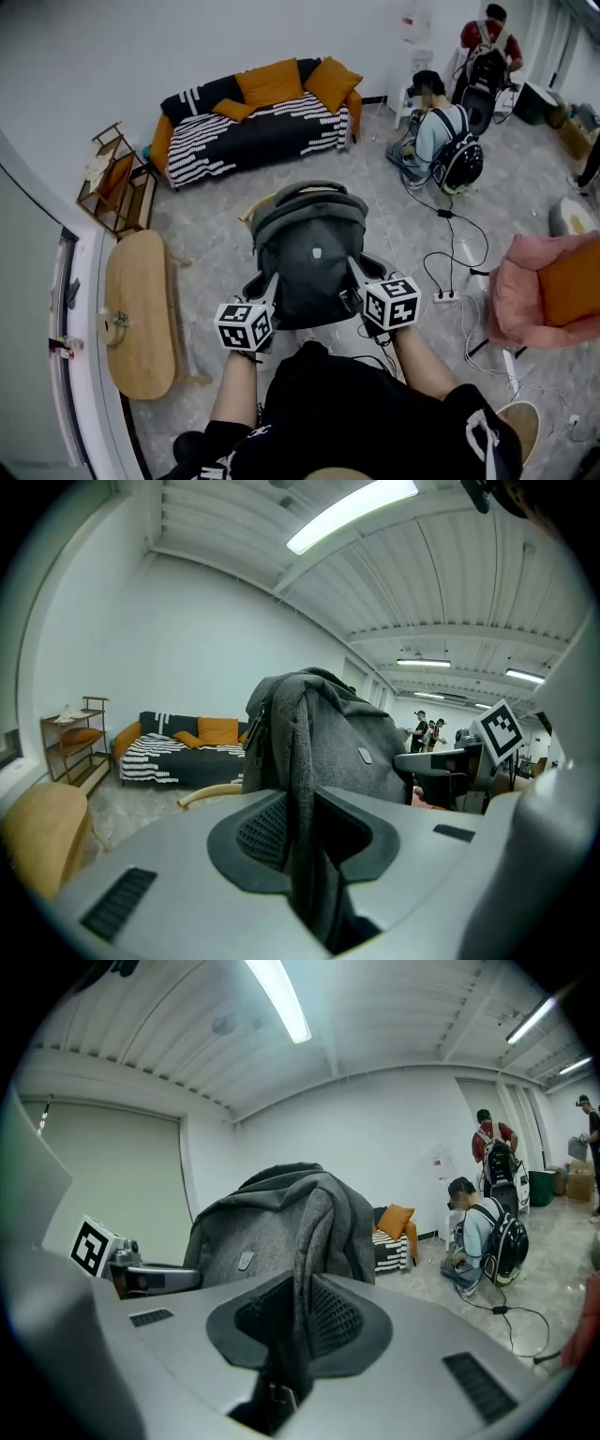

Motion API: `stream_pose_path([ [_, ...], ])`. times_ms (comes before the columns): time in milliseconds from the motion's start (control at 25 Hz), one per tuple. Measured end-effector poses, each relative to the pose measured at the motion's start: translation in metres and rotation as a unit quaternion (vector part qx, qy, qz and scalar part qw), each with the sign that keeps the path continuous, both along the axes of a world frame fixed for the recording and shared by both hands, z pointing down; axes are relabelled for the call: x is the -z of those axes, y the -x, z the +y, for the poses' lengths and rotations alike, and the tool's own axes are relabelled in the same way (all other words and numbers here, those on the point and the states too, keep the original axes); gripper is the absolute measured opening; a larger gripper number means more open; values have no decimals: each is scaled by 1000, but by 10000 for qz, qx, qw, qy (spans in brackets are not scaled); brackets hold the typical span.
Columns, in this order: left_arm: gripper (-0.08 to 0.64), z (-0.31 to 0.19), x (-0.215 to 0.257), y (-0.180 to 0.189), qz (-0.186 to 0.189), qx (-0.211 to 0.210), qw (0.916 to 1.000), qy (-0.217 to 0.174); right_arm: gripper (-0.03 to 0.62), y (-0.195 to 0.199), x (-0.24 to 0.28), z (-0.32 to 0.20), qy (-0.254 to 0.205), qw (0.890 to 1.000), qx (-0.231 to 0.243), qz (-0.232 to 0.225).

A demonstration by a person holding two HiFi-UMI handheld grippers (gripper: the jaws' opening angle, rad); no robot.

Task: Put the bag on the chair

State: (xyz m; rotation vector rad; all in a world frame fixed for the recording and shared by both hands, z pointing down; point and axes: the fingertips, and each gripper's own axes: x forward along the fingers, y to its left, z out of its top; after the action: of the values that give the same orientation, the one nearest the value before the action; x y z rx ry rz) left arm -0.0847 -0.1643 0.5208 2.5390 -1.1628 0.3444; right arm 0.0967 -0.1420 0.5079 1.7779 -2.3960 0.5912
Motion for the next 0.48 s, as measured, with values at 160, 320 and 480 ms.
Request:
stream_pose_path([
  [160, 84, -77, -10, 8, 24, -52, 10000, 61, 71, 8, -10, -77, 78, 9999, 30, 105],
  [320, 84, -154, -18, 7, 18, -115, 9997, 191, 71, 8, -17, -155, 205, 9997, 13, 162],
  [480, 84, -214, -27, 1, -11, -111, 9994, 341, 71, 1, -27, -217, 314, 9993, 64, 175],
])
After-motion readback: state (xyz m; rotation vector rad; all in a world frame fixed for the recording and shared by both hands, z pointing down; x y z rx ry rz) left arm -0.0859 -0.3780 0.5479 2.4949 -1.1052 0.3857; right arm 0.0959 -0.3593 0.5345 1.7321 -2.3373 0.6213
